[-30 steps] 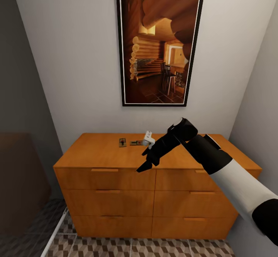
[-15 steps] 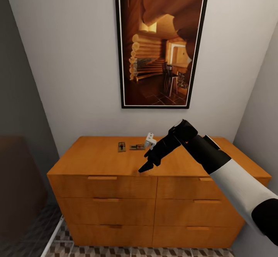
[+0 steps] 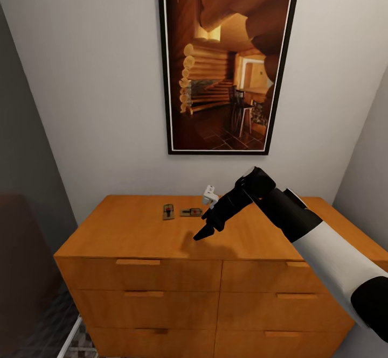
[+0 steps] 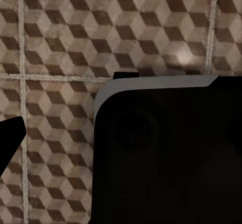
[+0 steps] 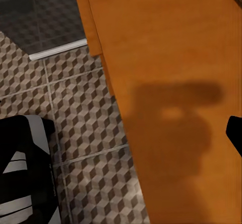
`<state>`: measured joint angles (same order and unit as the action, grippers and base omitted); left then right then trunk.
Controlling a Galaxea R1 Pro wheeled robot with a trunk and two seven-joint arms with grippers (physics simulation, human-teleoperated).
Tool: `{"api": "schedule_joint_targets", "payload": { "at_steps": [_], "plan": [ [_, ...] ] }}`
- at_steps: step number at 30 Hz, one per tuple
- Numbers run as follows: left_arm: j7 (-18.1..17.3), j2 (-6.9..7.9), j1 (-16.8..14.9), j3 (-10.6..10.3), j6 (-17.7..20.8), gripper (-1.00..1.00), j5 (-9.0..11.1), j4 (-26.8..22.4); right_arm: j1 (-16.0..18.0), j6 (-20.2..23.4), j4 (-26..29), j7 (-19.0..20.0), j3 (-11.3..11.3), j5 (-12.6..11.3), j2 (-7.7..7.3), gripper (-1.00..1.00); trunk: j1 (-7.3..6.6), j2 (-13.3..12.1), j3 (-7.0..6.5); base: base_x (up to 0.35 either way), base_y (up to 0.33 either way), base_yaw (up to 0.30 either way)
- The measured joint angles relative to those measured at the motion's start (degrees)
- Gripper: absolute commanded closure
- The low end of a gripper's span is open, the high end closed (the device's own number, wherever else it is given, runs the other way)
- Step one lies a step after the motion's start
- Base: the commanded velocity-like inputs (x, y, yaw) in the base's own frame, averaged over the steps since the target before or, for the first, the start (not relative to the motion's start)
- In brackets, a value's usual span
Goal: Take the four mousetraps from the cabinet in the bathroom and place them on the bathroom floor. Make sure all four end up on the same floor surface, and ensure that at least two of them are either under or directly next to the same bathroom sink.
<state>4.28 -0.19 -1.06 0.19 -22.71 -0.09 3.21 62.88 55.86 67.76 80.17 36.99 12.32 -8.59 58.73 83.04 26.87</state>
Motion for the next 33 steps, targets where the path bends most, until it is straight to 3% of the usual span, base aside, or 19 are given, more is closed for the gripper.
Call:
{"api": "schedule_joint_targets", "payload": {
  "at_steps": [16,33],
  "plan": [
    [-0.07,0.05,0.02,-0.01,0.0,-1.0,-0.02,0.39,0.0,0.0,-0.47,-0.15,0.08,0.0,-0.03,-1.0,-0.01,0.0,0.0,0.04,0.0,0.0],
    [-0.09,0.04,0.02,-0.03,0.0,-1.0,-0.05,0.45,0.0,-0.19,-2.41,-0.6,0.16,0.08,0.06,-1.0,0.0,0.0,0.0,0.201,0.0,0.0]
  ]
}}
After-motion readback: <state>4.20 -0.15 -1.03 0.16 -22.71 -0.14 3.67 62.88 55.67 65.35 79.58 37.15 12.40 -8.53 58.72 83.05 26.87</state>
